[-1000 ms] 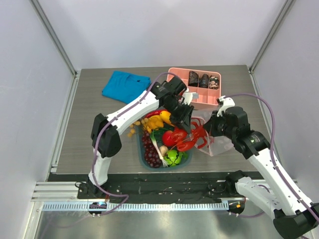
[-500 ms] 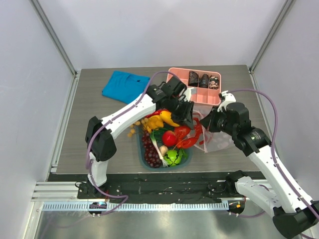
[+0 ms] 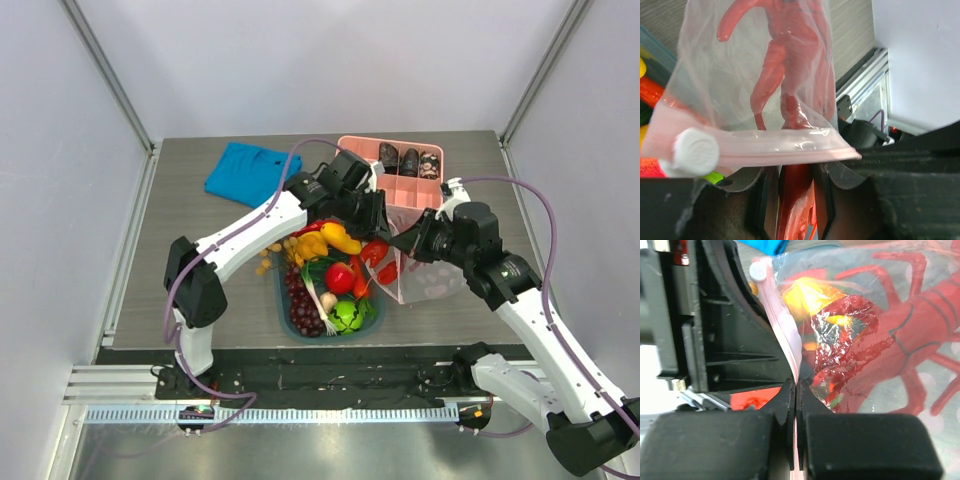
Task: Place the food in the zip-top bag and seal the zipper
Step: Place the fake seafood in the zipper food storage bag.
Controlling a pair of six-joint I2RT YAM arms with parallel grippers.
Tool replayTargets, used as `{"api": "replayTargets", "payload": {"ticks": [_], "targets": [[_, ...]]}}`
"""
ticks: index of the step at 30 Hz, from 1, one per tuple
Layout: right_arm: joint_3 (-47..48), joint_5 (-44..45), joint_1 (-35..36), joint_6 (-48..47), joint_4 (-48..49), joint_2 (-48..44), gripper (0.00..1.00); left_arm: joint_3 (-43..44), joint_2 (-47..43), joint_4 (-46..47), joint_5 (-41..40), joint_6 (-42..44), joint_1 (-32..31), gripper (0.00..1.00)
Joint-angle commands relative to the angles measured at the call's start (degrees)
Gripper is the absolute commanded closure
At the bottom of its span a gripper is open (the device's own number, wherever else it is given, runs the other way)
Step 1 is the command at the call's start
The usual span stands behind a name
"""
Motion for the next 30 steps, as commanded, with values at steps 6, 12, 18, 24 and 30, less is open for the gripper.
{"api": "replayTargets", "payload": {"ticks": [6,12,18,24,30], "targets": [[1.32,-4.33,-0.15,11.36,5.84,0.78,0.99,2.92,-0.09,3.48,-6.08,-8.32,0.08,1.00],[0.70,-6.18,-0.77,19.71,8.31,1.92,0.99,5.38,1.58,3.04,-7.57,-11.14,0.08,1.00],[0.26,-8.73,-2.61,27.44,12.00,3.41,0.99,6.08,2.63,3.83,-10.03,-11.50,-0.44,1.00],[3.78,-10.05,-5.07,33.07,11.56,4.73,0.99,6.87,2.98,4.36,-12.76,-11.32,-1.41,1.00],[5.36,-12.07,-7.36,38.61,13.41,6.23,0.99,12.76,4.21,1.38,-18.73,-8.42,-3.69,1.00]]}}
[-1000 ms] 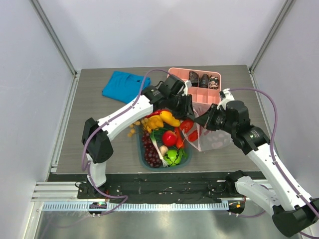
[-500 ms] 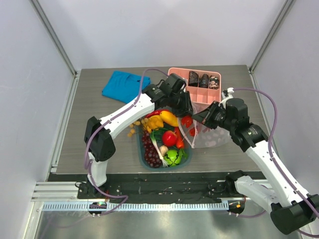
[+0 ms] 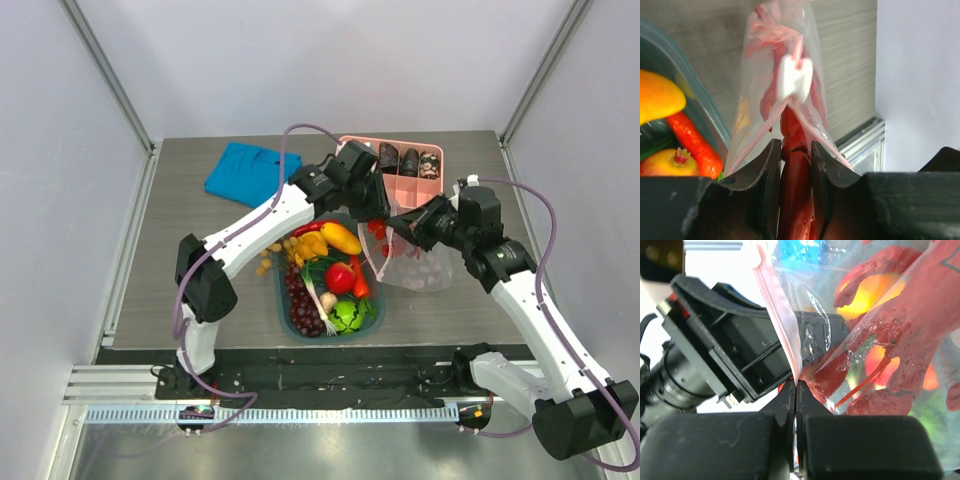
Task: Place the food in the zip-top bag and seal the zipper
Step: Place the fake seafood in the zipper food storage bag, then adjust the zipper on the food storage bag.
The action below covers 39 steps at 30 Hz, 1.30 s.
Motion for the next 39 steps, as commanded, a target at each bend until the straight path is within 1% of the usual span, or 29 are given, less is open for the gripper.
{"api": "replayTargets", "payload": {"ticks": [1,7,10,12,14,15,17,21,22,23,24,25,26,27,28,29,30,32,33,34,36,37,39], "targets": [[4.42,-3.20,-1.06,6.42,7.55,0.63,0.99,5.84,0.48,1.24,-3.44,1.88,-3.65,1.00],[6.00,-4.34,-4.93,8.45,7.81,0.90,0.99,3.03,-0.75,-0.61,-1.77,1.70,-3.83,1.00],[5.83,-4.78,-5.29,9.32,8.42,0.98,0.99,0.92,-1.98,2.63,1.21,0.74,-3.83,0.96],[6.09,-4.87,-5.46,9.33,8.78,1.07,0.99,0.74,-2.60,3.52,3.67,0.73,-3.83,0.88],[6.71,-5.13,-6.25,9.24,8.87,1.07,0.99,0.57,-3.21,4.22,4.38,1.52,-3.74,0.79],[6.97,-5.39,-6.60,9.15,8.78,1.16,0.99,0.30,-4.69,4.40,4.47,2.92,-3.66,0.71],[7.41,-5.92,-7.65,8.54,8.52,0.98,0.99,-1.70,-6.63,5.10,5.08,4.25,-3.04,0.66],[6.97,-7.42,-9.32,8.10,7.99,0.46,0.99,-5.40,-11.90,4.14,7.45,10.04,-0.41,0.61],[6.80,-7.59,-9.42,7.57,8.08,0.20,0.99,-6.28,-14.26,4.14,8.33,13.71,-0.23,0.60],[6.62,-7.68,-9.42,7.39,8.34,0.02,0.99,-7.77,-15.33,3.88,9.12,15.40,-0.14,0.50],[6.45,-7.68,-9.50,7.05,8.51,-0.24,0.99,-8.74,-16.82,4.13,9.22,16.55,-0.05,0.44],[6.44,-7.59,-9.50,6.78,8.60,-0.51,0.99,-9.79,-19.36,4.75,9.91,19.25,0.21,0.40],[6.53,-7.59,-9.50,6.08,8.69,-0.77,0.99,-11.02,-20.60,4.93,9.48,20.15,0.39,0.34],[6.79,-7.51,-9.42,5.73,8.69,-0.86,0.99,-11.47,-21.75,4.84,8.78,21.20,0.74,0.32],[6.97,-7.50,-9.50,5.38,8.95,-1.12,0.99,-11.91,-23.59,4.41,7.56,23.04,1.00,0.31],[6.97,-7.42,-9.50,4.59,9.04,-1.30,0.99,-12.00,-24.21,3.62,3.89,24.02,1.35,0.30],[7.15,-7.42,-9.42,4.23,9.04,-1.39,0.99,-12.18,-24.48,1.43,2.38,24.29,2.31,0.30],[7.41,-7.50,-9.50,3.36,8.96,-1.65,0.99,-11.48,-23.35,-1.56,1.48,25.16,4.50,0.31],[7.59,-7.59,-9.50,3.09,8.96,-1.65,0.99,-10.87,-22.12,-5.93,1.31,25.43,4.95,0.32],[7.59,-7.51,-9.50,2.83,9.04,-1.65,0.99,-8.68,-20.89,-8.15,1.13,25.78,5.31,0.34],[7.94,-7.59,-9.59,2.12,8.87,-1.83,0.99,-6.65,-16.94,-13.15,3.75,26.40,5.83,0.38],[7.94,-7.59,-9.50,1.77,8.78,-1.92,0.99,-5.08,-16.05,-13.79,5.25,26.40,5.92,0.39],[8.11,-7.33,-9.42,1.07,7.99,-2.27,0.99,-5.23,-15.34,-12.13,8.58,25.18,5.75,0.40]]}}
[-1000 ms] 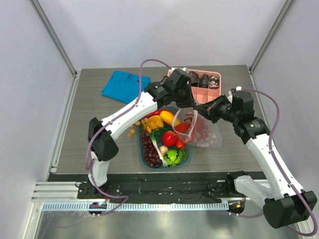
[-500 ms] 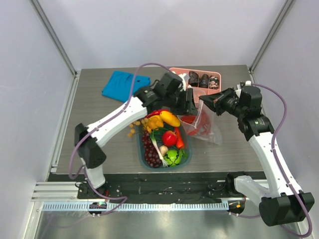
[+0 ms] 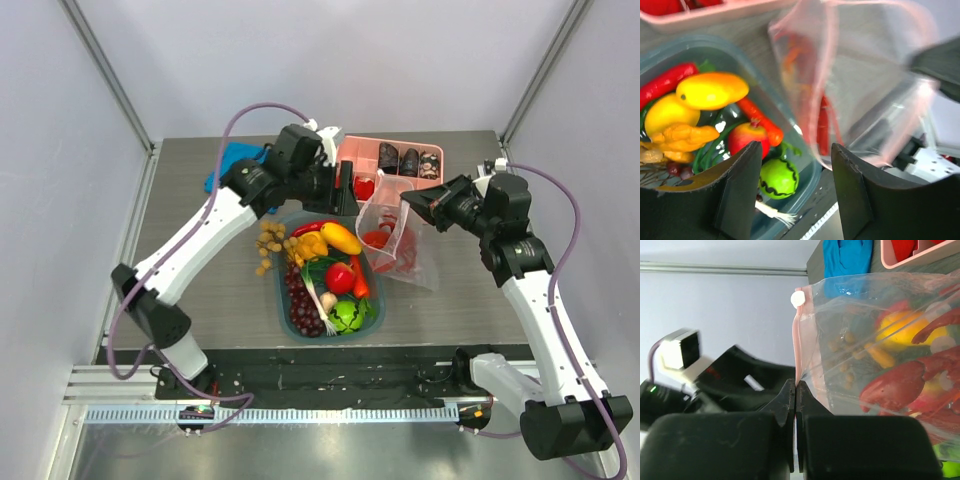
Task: Place the food in the zip-top bag and seal the zipper
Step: Adjust the zipper on the food storage bag.
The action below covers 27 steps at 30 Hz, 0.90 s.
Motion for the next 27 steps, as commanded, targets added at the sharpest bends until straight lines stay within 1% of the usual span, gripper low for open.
{"api": "replayTargets", "payload": {"ticks": [1,3,4,7,8,9,10,12,13,14,15,16,20,22,23,24,26,27], "targets": [[3.46,-0.84,-0.06,-2.54,2.96,-2.03,0.99,1.06,3.37,-2.39,5.54,0.78,0.07,0.40],[3.37,-0.75,-0.06,-2.98,2.35,-2.46,0.99,0.71,3.37,0.09,5.63,0.25,-0.72,0.41],[3.46,-0.84,-0.15,-3.59,2.00,-2.64,0.99,1.31,3.80,1.15,6.33,0.07,-0.81,0.44],[3.81,-0.66,-0.15,-5.00,0.94,-3.26,0.99,3.68,5.74,1.42,10.53,-1.33,-0.90,0.47],[3.90,-0.75,-0.06,-5.18,0.77,-3.43,0.99,3.78,5.83,2.46,11.69,-1.68,-0.99,0.50],[3.90,-0.75,-0.15,-5.44,0.59,-3.78,0.99,2.82,5.91,3.61,12.74,-2.03,-1.16,0.56],[3.90,-0.66,-0.15,-5.62,0.59,-3.96,0.99,2.73,6.00,4.49,14.14,-2.30,-1.25,0.66],[3.99,-0.49,-0.24,-5.71,0.32,-4.14,0.99,3.34,6.44,5.11,14.94,-2.48,-1.95,0.74],[3.99,-0.49,-0.24,-5.88,0.41,-4.22,0.99,3.86,7.40,5.03,15.65,-2.56,-2.13,0.83],[4.07,-0.40,-0.24,-5.97,0.15,-4.31,0.99,4.48,7.76,4.68,16.35,-2.74,-2.22,0.86],[4.34,-0.40,-0.32,-5.97,0.06,-4.49,0.99,5.62,8.28,4.59,16.96,-2.83,-2.39,0.91],[4.43,-0.22,-0.50,-6.06,-0.03,-4.58,0.99,6.32,8.81,4.50,17.23,-2.91,-2.48,1.00],[5.56,1.09,-1.03,-7.37,-1.52,-4.58,0.99,10.80,9.78,4.85,17.41,-2.39,-3.71,1.00],[6.27,0.75,-2.07,-8.16,-1.87,-4.49,0.99,14.67,10.22,5.29,16.36,-1.25,-5.11,1.00],[7.23,0.40,-2.69,-9.04,-1.96,-4.66,0.99,16.16,10.40,5.64,15.75,0.67,-5.47,1.00],[7.94,-0.13,-3.13,-10.18,-1.96,-4.84,0.99,18.70,10.57,6.68,14.52,1.47,-5.99,1.00],[11.34,-1.01,-5.06,-12.99,-2.48,-4.84,0.99,19.86,9.70,8.79,13.37,3.40,-6.87,1.00],[12.85,-0.84,-5.42,-17.96,-3.27,-4.84,0.99,19.00,9.09,10.02,12.76,4.11,-7.05,1.00]]}}
